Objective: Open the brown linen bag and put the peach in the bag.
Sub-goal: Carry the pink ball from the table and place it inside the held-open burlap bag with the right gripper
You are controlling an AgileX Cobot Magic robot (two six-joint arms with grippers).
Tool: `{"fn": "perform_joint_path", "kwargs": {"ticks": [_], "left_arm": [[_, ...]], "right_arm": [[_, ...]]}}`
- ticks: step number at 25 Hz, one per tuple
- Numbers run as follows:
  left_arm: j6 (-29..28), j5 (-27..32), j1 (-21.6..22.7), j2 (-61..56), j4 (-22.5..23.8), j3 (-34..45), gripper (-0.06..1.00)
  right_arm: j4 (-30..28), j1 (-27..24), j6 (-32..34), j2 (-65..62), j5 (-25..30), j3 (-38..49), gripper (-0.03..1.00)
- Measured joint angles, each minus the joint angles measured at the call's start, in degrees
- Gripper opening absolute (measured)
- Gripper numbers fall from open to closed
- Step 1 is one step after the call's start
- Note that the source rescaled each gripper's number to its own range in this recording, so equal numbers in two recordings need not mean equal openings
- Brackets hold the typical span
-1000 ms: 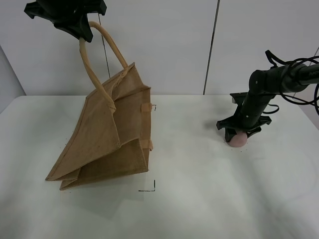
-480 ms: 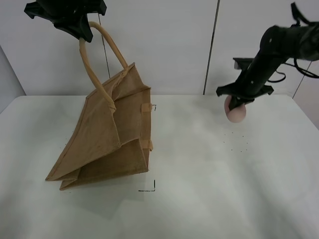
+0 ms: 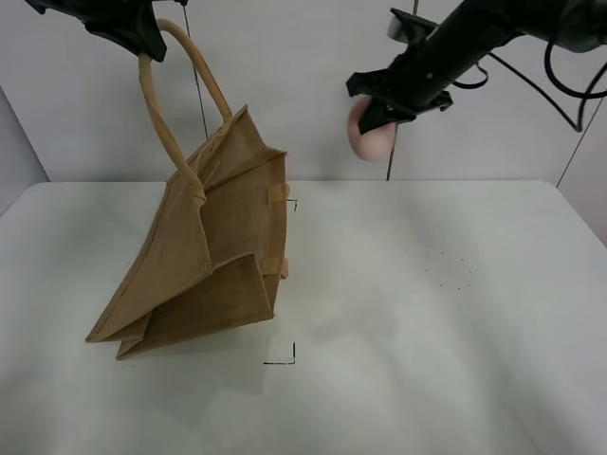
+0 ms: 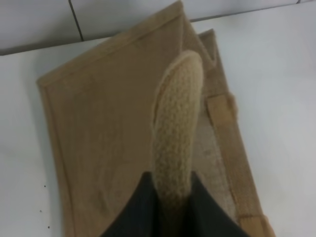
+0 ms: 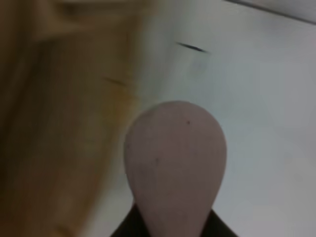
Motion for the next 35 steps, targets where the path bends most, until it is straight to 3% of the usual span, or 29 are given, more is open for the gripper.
{"fn": "perform_joint_path", "kwargs": {"ticks": [4,9,14,21,26,28,33,35], "left_arm": [[0.11,0.00,0.00,-0.02,-0.05,0.00,0.00],[0.27,0.00,0.00,-0.02,0.00,0.00,0.00],[0.27,0.00,0.00,-0.02,0.00,0.00,0.00],[0.27,0.00,0.00,-0.02,-0.05,0.00,0.00],[0.27,0.00,0.00,-0.07,0.33,0.00,0.00],[0.27,0.00,0.00,-0.07,0.33,0.00,0.00],[0.27,0.00,0.00,-0.07,0.33,0.00,0.00],[0.27,0.00,0.00,-0.07,0.33,0.00,0.00]], "right_arm": [[0.68,7.93,-2.30,0.90,-4.72,-0.05,0.00],[0.96,14.25,-4.30,5.33,-8.98,-0.17,0.00],[3.16,16.52,-9.11,11.48,-14.97,-0.17,0.00],[12.21,18.72,-16.59,16.66,-23.91,-0.17,0.00],[12.16,20.76,-20.00,17.82,-26.26,-0.17,0.01],[11.86,21.26,-20.43,17.88,-26.20,-0.17,0.11],[9.48,21.26,-20.45,17.88,-26.26,-0.17,0.85],[7.64,21.26,-19.18,17.88,-26.04,-0.17,0.94]]}}
